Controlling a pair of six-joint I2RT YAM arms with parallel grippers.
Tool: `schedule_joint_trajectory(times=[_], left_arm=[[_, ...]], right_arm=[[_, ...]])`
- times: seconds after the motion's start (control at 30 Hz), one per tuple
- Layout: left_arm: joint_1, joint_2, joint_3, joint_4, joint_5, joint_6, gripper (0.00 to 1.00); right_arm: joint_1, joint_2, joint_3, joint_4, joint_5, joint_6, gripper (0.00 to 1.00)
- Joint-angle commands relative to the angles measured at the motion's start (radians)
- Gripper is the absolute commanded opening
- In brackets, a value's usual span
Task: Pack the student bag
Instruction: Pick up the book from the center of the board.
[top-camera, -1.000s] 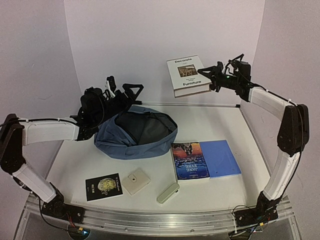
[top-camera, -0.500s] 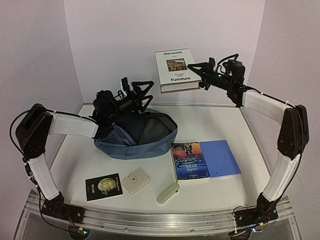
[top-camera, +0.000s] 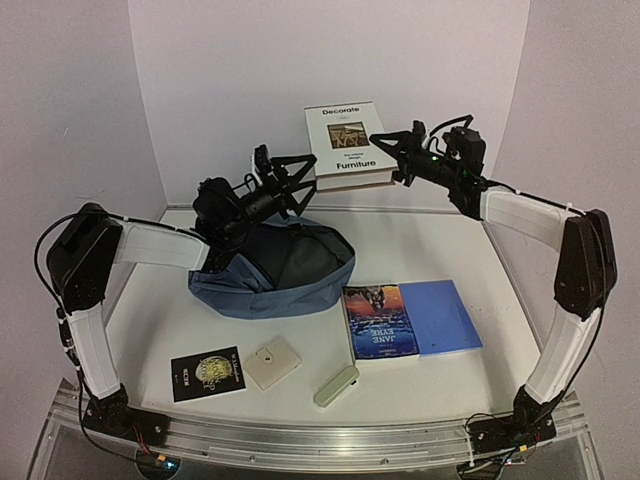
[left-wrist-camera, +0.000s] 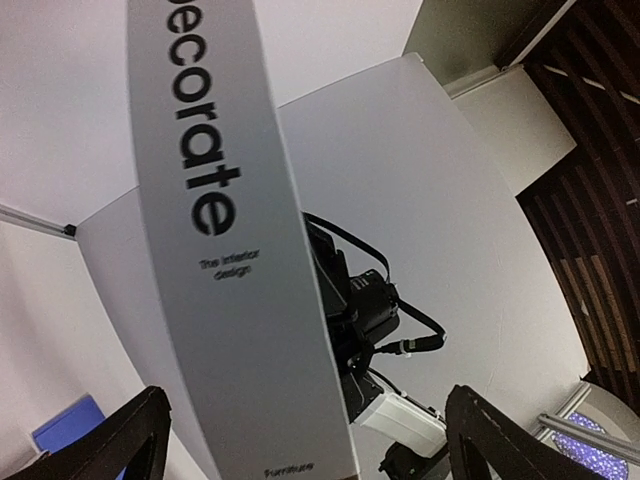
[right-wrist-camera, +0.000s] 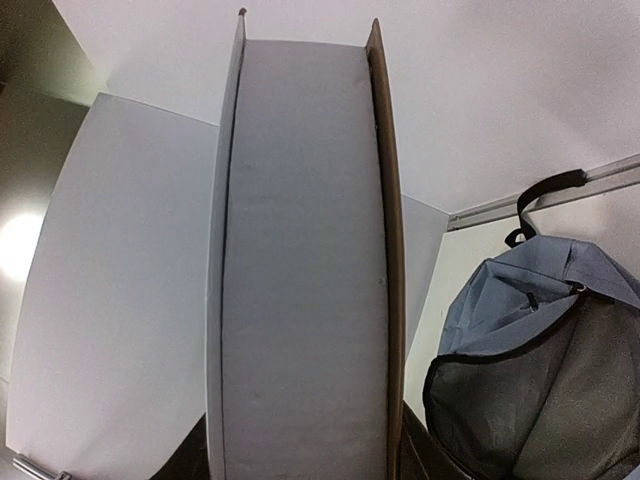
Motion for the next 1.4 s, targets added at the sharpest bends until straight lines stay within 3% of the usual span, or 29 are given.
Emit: schedule_joint_trajectory(times=[0.0, 0.43, 0.5, 0.63, 0.7, 0.8, 1.0, 1.1, 1.23, 1.3, 1.37], left_arm=[[-0.006, 0.023, 0.061, 0.062, 0.05, -0.007, 0.9], [-0.004, 0.016, 0.051, 0.049, 0.076, 0.036, 0.53], [-0.002, 0.009, 0.049, 0.032, 0.088, 0.052, 0.44], [0.005, -0.046, 0.004, -0.051, 0.135, 0.113, 0.27], [0.008, -0.092, -0.026, -0.138, 0.184, 0.164, 0.22], [0.008, -0.184, -0.081, -0.295, 0.261, 0.274, 0.17], [0.008, -0.359, -0.143, -0.727, 0.394, 0.546, 0.13], [0.009, -0.402, -0.16, -0.861, 0.453, 0.611, 0.11], [0.009, -0.468, -0.19, -1.007, 0.435, 0.678, 0.09], [0.009, -0.502, -0.208, -1.038, 0.406, 0.693, 0.09], [0.009, -0.518, -0.212, -1.06, 0.396, 0.701, 0.09]], right_arm=[[0.027, -0.022, 0.005, 0.104, -0.003, 0.019, 0.31], [0.056, -0.048, -0.09, 0.124, -0.048, -0.018, 0.33], [0.056, -0.055, -0.101, 0.124, -0.062, -0.023, 0.4], [0.052, -0.072, -0.1, 0.091, -0.172, -0.083, 0.73], [0.027, -0.077, -0.078, -0.039, -0.259, -0.204, 0.88], [-0.05, -0.086, -0.058, -0.3, -0.369, -0.45, 0.98], [-0.273, -0.112, -0.153, -0.32, -0.593, -0.532, 0.98], [-0.314, -0.135, -0.168, -0.324, -0.641, -0.543, 0.98], [-0.322, -0.177, -0.196, -0.358, -0.537, -0.54, 0.98], [-0.303, -0.172, -0.121, -0.722, -0.355, -0.758, 0.98], [-0.285, -0.181, -0.111, -0.836, -0.257, -0.84, 0.98]])
